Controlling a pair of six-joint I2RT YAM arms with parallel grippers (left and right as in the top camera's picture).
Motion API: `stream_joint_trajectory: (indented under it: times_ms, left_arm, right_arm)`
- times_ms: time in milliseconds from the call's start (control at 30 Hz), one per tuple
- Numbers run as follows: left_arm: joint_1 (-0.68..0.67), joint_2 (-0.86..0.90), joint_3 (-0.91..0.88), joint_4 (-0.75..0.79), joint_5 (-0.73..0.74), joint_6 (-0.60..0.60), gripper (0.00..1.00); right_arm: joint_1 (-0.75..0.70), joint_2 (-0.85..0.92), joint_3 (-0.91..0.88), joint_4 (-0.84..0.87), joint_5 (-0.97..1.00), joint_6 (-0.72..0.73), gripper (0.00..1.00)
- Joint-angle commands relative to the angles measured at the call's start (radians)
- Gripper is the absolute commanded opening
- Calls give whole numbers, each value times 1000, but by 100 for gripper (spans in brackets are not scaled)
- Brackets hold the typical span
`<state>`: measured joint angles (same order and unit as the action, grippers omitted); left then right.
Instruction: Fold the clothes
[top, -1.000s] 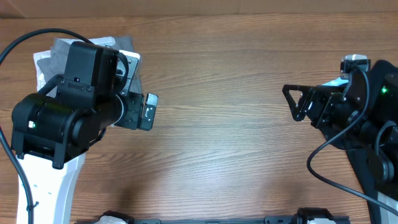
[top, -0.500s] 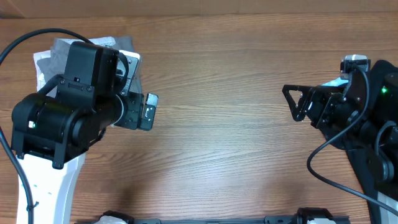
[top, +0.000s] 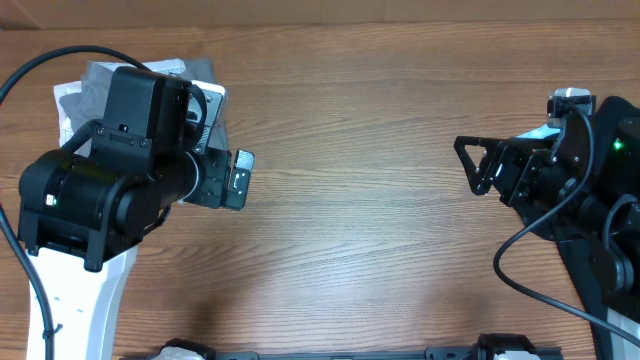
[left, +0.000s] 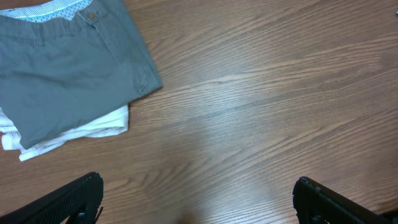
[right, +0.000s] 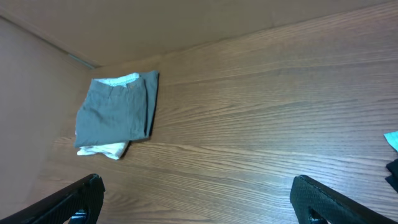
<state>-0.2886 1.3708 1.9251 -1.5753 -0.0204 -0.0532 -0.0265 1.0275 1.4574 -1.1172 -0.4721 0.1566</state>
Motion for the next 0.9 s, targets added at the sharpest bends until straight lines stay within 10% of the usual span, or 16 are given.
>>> stream_joint_trajectory:
  times_ms: [0,867]
  left_arm:
    - [-6,2,6,2,-13,-14,100]
    - [-6,2,6,2,-13,-14,100]
  right_arm:
    - [-3,-12,8,-4,-9,0,100]
    - [-3,-157,-1,-78,255,-90,100]
